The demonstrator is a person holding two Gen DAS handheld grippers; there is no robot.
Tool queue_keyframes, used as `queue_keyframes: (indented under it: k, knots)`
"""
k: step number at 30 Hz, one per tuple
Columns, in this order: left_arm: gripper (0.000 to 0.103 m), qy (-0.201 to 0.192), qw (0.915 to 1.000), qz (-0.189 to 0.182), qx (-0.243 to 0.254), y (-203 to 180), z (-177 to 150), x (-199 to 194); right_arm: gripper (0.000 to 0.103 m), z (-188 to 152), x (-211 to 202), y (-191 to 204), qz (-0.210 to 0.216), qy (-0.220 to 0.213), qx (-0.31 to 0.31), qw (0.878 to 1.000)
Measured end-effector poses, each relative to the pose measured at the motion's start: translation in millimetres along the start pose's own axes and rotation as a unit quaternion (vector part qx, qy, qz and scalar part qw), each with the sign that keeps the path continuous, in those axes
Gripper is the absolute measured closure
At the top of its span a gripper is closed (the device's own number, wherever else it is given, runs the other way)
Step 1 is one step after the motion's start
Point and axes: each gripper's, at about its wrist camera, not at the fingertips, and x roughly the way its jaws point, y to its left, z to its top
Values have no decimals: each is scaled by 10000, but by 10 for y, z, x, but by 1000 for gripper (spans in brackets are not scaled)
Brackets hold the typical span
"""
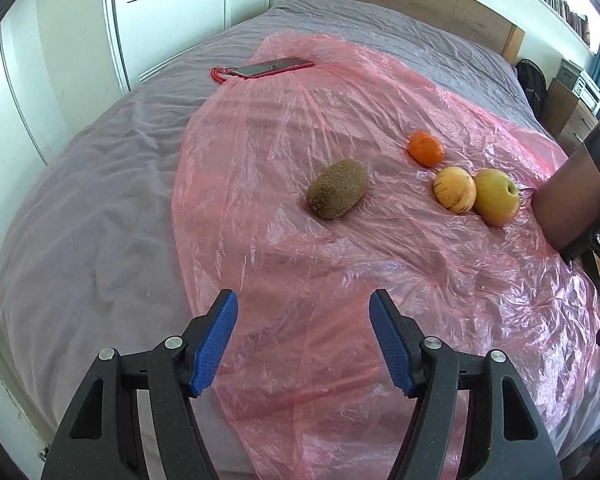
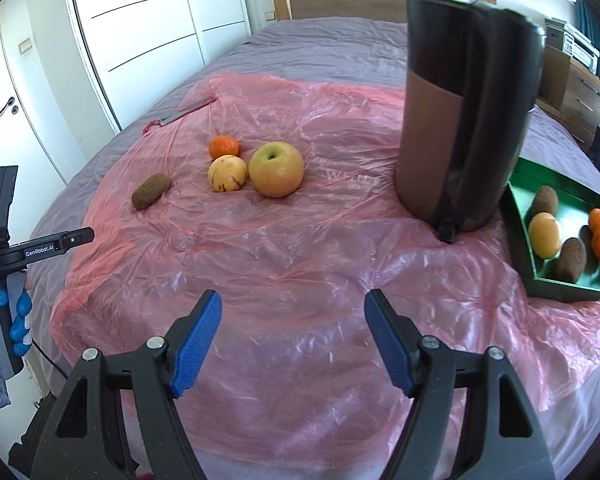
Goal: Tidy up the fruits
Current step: 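Withdraw both open tools from the tray toward the remaining fruit, then lower the left tool around the last kiwi while the right tool approaches the yellow fruit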
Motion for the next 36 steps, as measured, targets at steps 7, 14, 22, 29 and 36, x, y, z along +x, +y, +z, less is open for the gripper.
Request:
queue_keyframes:
  k: [7, 14, 22, 29, 36]
  knots:
    - [40, 7, 10000, -73, 23, -20, 129, 146, 0, 123, 263, 146, 239, 109, -101, 9996]
    - [40, -5, 9998, -143, 161, -70, 311, 293, 0, 349, 535, 439, 702, 113, -270, 9971]
    - [40, 53, 9988, -196, 455, -111, 520, 509, 0, 840, 944, 805, 1213, -7, -525, 9912]
    - [40, 93, 9980, -311, 542, -100, 638, 667, 0, 1100, 1314, 915, 1240, 16, -543, 9908]
    - [40, 115, 9971, -403, 642, -102, 714, 779, 0, 1305, 1576, 983, 1145, 32, -788, 9903]
